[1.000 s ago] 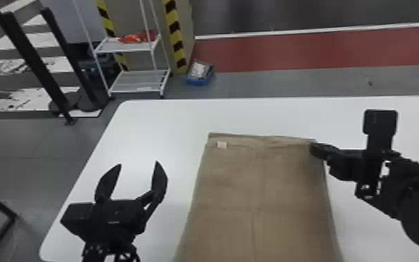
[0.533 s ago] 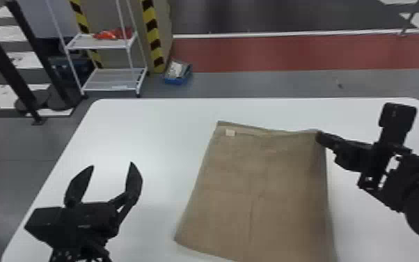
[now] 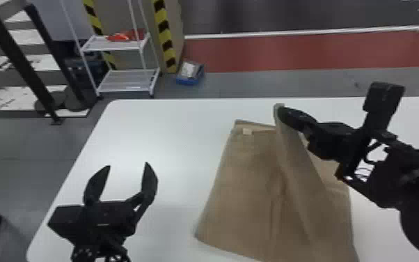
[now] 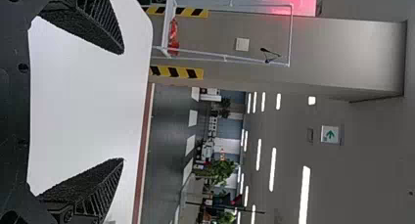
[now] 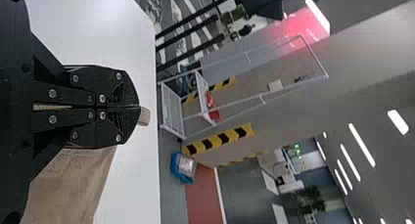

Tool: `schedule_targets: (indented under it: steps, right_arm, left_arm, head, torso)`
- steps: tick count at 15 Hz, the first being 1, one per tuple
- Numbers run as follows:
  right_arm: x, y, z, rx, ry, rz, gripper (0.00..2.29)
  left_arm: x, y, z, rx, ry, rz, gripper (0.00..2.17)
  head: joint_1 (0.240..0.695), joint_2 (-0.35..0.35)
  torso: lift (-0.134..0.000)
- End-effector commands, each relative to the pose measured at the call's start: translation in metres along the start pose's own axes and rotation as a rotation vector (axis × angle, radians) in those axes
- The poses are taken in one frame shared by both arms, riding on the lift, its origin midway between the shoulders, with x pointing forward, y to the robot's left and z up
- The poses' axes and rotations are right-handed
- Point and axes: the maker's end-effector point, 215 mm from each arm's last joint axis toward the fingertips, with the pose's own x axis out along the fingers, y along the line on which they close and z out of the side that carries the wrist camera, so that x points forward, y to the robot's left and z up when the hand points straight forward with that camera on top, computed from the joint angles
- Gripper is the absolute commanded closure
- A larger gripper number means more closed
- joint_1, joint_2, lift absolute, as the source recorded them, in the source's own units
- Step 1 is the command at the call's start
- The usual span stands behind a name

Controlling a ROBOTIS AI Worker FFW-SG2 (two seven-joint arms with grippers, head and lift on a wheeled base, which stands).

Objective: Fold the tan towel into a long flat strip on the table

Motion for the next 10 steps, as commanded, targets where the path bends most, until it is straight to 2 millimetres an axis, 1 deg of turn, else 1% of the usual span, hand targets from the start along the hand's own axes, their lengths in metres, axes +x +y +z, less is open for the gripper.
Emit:
schedule_targets:
  steps: [1,2,3,4,5,6,7,8,9,10]
  right_arm:
    - [0.018,0.073,-0.017,-0.037,0.038,0.123,1.29]
    - [0.025,0.098,-0.027,-0.057,0.062,0.164,1.29]
    - [0.031,0.115,-0.03,-0.083,0.073,0.191,1.29]
    - [0.038,0.131,-0.044,-0.104,0.102,0.215,1.29]
    - [0.044,0.144,-0.059,-0.116,0.132,0.238,1.29]
    - [0.05,0.155,-0.074,-0.13,0.162,0.253,1.29]
    - [0.056,0.164,-0.092,-0.153,0.196,0.26,1.29]
    - [0.061,0.169,-0.112,-0.174,0.233,0.26,1.28]
    - [0.064,0.169,-0.126,-0.187,0.26,0.255,1.06]
    - [0.066,0.171,-0.139,-0.194,0.281,0.252,0.35]
  left_arm:
    - [-0.001,0.003,0.001,0.002,-0.002,0.005,0.09]
    - [-0.001,0.003,0.002,0.002,-0.003,0.005,0.09]
    - [-0.001,0.003,0.003,0.003,-0.005,0.004,0.09]
    - [0.0,0.003,0.003,0.003,-0.006,0.004,0.09]
    - [0.002,0.002,0.005,0.002,-0.011,0.002,0.09]
    - [0.002,0.001,0.005,0.001,-0.01,0.001,0.09]
    - [0.002,0.001,0.005,0.001,-0.01,0.001,0.09]
    - [0.002,0.001,0.004,0.002,-0.007,0.002,0.09]
    - [0.002,0.002,0.006,0.003,-0.012,0.0,0.09]
    - [0.003,0.002,0.007,0.002,-0.014,0.0,0.09]
  head:
    - [0.695,0.211]
    - [0.695,0.239]
    - [0.695,0.272]
    - [0.695,0.323]
    - [0.695,0.346]
    - [0.695,0.35]
    - [0.695,0.35]
    - [0.695,0.35]
    - [0.695,0.35]
    - [0.695,0.35]
  torso:
    - [-0.123]
    - [-0.123]
    - [-0.123]
    - [-0.123]
    - [-0.123]
    - [-0.123]
    - [-0.123]
    - [-0.123]
    - [-0.123]
    - [-0.123]
